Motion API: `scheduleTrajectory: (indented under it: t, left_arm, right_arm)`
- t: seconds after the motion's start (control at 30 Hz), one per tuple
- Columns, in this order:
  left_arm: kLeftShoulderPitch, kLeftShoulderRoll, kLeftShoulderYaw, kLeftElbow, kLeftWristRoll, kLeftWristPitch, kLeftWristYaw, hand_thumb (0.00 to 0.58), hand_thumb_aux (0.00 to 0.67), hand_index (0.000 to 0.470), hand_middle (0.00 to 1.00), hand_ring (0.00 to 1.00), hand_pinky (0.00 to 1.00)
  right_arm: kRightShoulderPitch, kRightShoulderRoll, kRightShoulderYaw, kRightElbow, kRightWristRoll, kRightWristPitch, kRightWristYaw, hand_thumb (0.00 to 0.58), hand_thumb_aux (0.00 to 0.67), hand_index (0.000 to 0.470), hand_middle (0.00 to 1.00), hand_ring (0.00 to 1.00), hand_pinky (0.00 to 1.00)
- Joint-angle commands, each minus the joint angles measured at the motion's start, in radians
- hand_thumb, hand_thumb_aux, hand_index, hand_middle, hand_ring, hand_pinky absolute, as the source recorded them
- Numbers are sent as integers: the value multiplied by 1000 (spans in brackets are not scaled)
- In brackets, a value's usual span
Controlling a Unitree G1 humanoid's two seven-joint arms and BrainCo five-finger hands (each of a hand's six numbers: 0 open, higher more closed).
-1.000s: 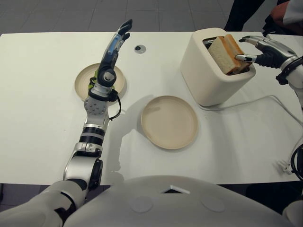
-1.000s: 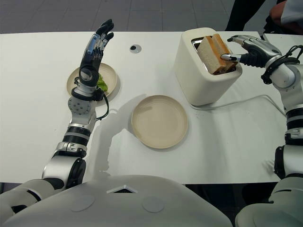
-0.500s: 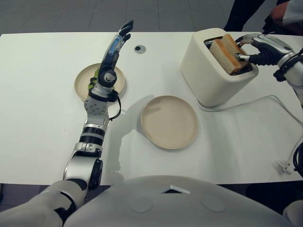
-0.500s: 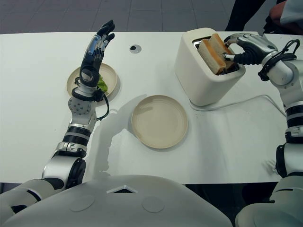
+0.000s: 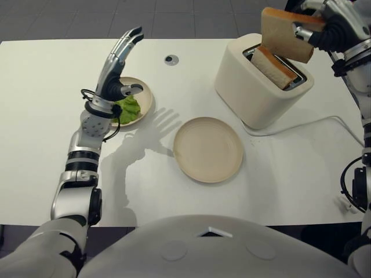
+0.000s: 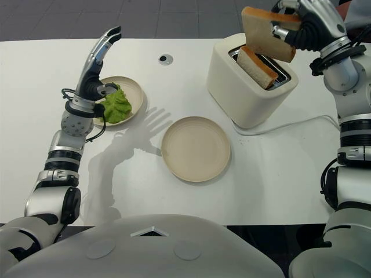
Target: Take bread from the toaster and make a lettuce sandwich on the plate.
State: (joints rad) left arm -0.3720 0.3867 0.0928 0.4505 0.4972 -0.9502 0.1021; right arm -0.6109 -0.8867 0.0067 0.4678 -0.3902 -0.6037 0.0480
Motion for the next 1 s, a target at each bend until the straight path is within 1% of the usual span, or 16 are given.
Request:
scheduleTrajectory:
  t: [0.03,0.17,0.27,0.37,0.47,0.57,0.6,0.63,0.67,0.7,0.73,0.77,0.8,0.83,0.87,1.0]
  left_arm:
    - [27,73,-15,-53,90,45,23,0,0,0,0,0,0]
    - [11,176,-35,20,263,201,124,0,0,0,0,0,0]
    - [-1,227,-106,95,363,319,156,0,0,0,0,0,0]
    - [1,275,-170,122,459,446,184,0,0,0,0,0,0]
    - [-20,295,-233,181,495,521,193,0,0,0,0,0,0]
    - [-36,292,-301,253,496,547,178,0,0,0,0,0,0]
    - [-41,291,-321,273,493,550,175,45,26,18,0,0,0]
    - [-45,289,-338,287,490,551,174,216,139,98,0,0,0]
    - [-50,286,-355,296,486,548,179,377,273,192,0,0,0]
    - [-54,283,-371,302,484,545,184,484,397,278,0,0,0]
    - [-58,282,-386,309,480,540,186,520,455,319,0,0,0]
    - [-62,280,-403,318,478,534,185,567,570,400,0,0,0]
    - [-62,279,-416,327,473,529,181,570,583,409,0,0,0]
    - [-63,278,-430,340,468,525,176,579,638,448,0,0,0]
    - [-63,276,-443,354,463,519,171,580,670,470,0,0,0]
    - [-82,273,-484,395,447,498,186,580,670,470,0,0,0]
  right_arm:
    - [-1,29,-56,-47,93,-25,7,580,670,470,1000,1000,1000]
    - [22,55,-94,-113,281,-3,124,580,670,470,1000,1000,1000]
    - [83,77,-94,-226,504,80,299,580,670,470,1000,1000,1000]
    - [172,76,-44,-352,649,149,489,580,670,470,1000,1000,1000]
    - [286,53,12,-413,691,125,687,580,670,470,1000,1000,1000]
    - [334,72,76,-406,664,119,808,580,670,470,1000,1000,1000]
    - [338,96,108,-383,640,114,833,580,670,470,1000,1000,1000]
    - [336,119,134,-359,616,113,847,580,670,470,1000,1000,1000]
    - [331,150,168,-324,583,110,857,580,670,470,1000,1000,1000]
    - [321,182,199,-284,546,107,858,580,670,470,1000,1000,1000]
    - [312,209,225,-247,515,103,860,580,670,470,1000,1000,1000]
    - [307,229,246,-212,490,95,867,580,670,470,1000,1000,1000]
    - [301,245,260,-180,471,87,874,580,670,470,1000,1000,1000]
    - [294,260,272,-148,450,79,877,580,670,470,1000,1000,1000]
    - [286,275,283,-114,431,69,878,580,670,470,1000,1000,1000]
    - [265,320,297,-24,378,30,861,580,670,470,1000,1000,1000]
